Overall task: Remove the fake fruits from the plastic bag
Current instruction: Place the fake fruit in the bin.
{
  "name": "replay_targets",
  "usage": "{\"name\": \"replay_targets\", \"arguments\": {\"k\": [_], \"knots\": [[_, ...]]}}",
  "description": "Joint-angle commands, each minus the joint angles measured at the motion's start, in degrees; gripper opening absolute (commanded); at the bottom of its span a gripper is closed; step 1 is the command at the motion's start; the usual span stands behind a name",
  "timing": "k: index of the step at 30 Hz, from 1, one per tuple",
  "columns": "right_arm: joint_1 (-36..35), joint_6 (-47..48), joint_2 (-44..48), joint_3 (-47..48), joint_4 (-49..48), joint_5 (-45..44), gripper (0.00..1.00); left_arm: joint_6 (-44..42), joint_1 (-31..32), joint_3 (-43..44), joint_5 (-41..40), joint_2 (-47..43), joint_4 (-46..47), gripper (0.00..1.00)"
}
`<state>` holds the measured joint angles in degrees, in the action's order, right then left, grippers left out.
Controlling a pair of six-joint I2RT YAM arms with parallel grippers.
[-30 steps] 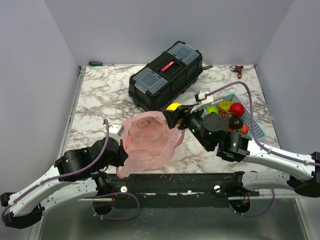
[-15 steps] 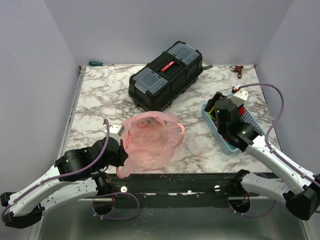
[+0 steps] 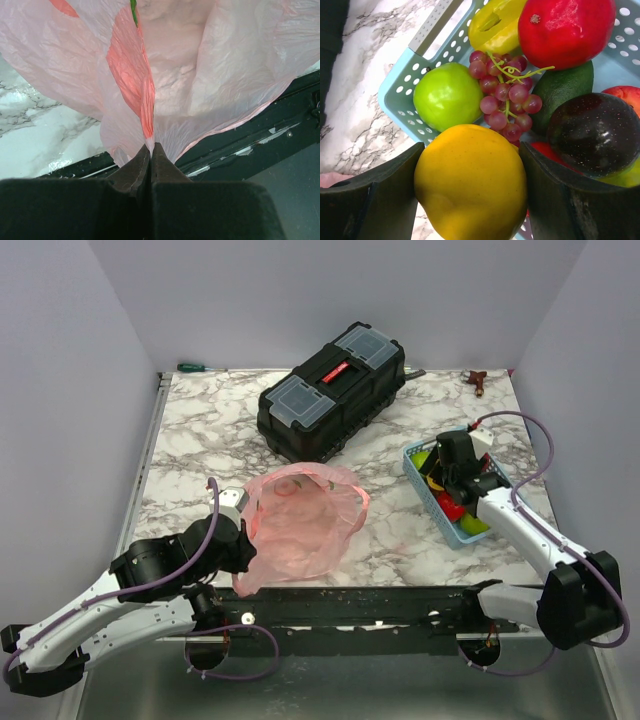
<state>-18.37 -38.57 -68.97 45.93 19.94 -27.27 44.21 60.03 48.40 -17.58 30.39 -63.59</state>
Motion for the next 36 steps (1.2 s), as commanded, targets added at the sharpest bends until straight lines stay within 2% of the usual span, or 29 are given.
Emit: {"name": "replay_targets", "arguments": {"k": [1, 2, 5, 6, 8, 16, 19, 27, 30, 34, 36], "knots": [[0.29, -1.03, -0.29, 0.32, 0.58, -0.28, 0.23, 0.05, 0.09, 0.29, -1.49, -0.53, -1.02, 0.00], [0.27, -1.01, -0.09, -0.25, 0.23, -0.61, 0.31, 0.04, 0.09, 0.29, -1.42, -0.60, -1.03, 0.00], [0.27, -0.16, -0.26, -1.38, -1.01, -1.09, 0.43, -0.01, 0.09, 0.29, -1.24, -0.36, -0.95, 0.00], [0.26, 0.61, -0.42, -1.65, -1.53, -0.93, 0.52, -0.14, 0.09, 0.29, -1.08, -0.10, -0.93, 0.00], [0.28, 1.97, -0.76, -2.01, -2.86, 0.12, 0.60, -0.28, 0.08, 0.36, -0.95, 0.39, -0.83, 0.00], [0.31, 3.40, -2.95, -1.68, -3.60, 1.31, 0.83, -0.27, 0.09, 0.38, -1.05, 0.56, -0.97, 0.00], [0.27, 3.89, -3.02, -1.22, -3.30, 1.08, 0.97, -0.18, 0.09, 0.29, -1.05, 0.10, -0.92, 0.00], [0.28, 6.57, 2.02, 2.15, 0.52, 5.14, 1.00, -0.30, 0.08, 0.38, -0.81, 0.17, -0.92, 0.01], [0.27, 8.35, 5.58, 4.46, 2.72, 9.34, 1.00, -0.44, 0.09, 0.53, -0.48, -0.03, -0.88, 0.12], [0.27, 10.25, 10.95, 7.20, 5.98, 13.59, 1.00, -0.43, 0.09, 1.31, -0.52, -0.44, -1.49, 0.45], [0.24, 10.67, 13.24, 8.46, 7.92, 14.50, 1.00, -0.38, 0.09, 2.11, -0.52, -1.01, -1.58, 0.57]]}}
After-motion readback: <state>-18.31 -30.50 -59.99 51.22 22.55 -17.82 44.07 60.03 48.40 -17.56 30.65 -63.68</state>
